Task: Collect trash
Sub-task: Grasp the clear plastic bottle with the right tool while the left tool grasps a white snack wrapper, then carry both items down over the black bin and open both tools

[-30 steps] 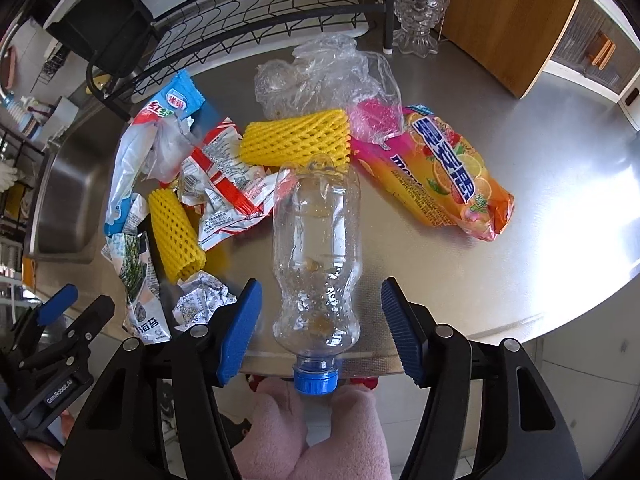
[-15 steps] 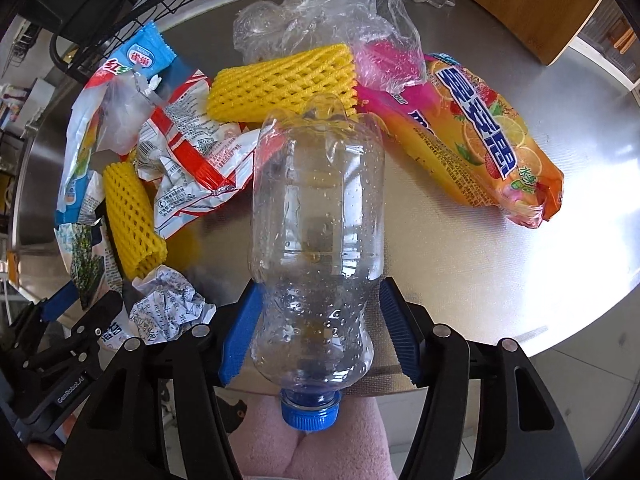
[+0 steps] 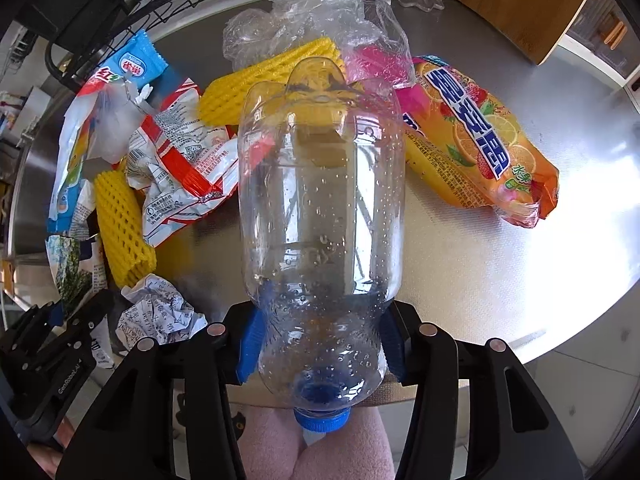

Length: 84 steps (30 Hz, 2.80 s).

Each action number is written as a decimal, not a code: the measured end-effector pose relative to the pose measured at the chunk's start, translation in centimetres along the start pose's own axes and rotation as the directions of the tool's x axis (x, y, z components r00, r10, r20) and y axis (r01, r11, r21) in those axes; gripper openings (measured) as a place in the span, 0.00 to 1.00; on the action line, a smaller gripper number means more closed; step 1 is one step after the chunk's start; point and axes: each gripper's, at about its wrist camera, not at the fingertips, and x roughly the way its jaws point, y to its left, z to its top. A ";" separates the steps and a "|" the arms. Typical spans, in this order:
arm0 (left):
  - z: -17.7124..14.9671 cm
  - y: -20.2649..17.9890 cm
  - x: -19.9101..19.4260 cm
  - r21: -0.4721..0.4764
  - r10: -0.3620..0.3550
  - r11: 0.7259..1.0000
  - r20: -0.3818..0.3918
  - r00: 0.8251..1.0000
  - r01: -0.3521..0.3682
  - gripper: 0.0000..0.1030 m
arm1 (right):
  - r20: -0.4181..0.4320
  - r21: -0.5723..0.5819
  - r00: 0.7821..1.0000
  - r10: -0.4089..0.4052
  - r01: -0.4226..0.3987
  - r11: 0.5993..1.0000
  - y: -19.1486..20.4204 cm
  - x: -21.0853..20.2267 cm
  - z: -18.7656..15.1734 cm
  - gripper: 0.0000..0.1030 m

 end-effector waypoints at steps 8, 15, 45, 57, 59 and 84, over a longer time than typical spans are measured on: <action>-0.4 -0.2 -3.6 0.007 0.021 1.000 0.062 0.998 -0.021 0.14 | 0.070 -0.004 0.997 0.013 -0.013 1.000 -0.1 -3.6 -0.5 0.49; -1.9 0.0 -6.7 0.005 0.025 1.000 0.116 0.993 -0.026 0.11 | 0.139 -0.016 0.990 0.034 -0.033 0.999 -0.2 -7.7 -1.6 0.49; -16.5 -2.1 -5.2 0.009 -0.140 0.990 0.065 0.988 0.140 0.11 | -0.059 -0.094 0.979 0.194 -0.199 0.976 -0.3 -5.3 -16.1 0.49; -19.1 -2.5 8.5 0.026 -0.177 0.984 -0.050 0.983 0.178 0.11 | -0.122 -0.044 0.975 0.184 -0.190 0.981 -0.5 8.1 -18.1 0.49; -19.3 -2.6 11.1 0.025 -0.190 0.981 -0.070 0.979 0.192 0.11 | -0.101 -0.061 0.978 0.181 -0.188 0.980 -0.3 10.3 -18.5 0.49; -20.6 -1.9 24.7 -0.035 -0.292 0.956 -0.175 0.940 0.290 0.22 | -0.162 -0.081 0.975 0.151 -0.166 0.983 -0.1 27.2 -23.1 0.51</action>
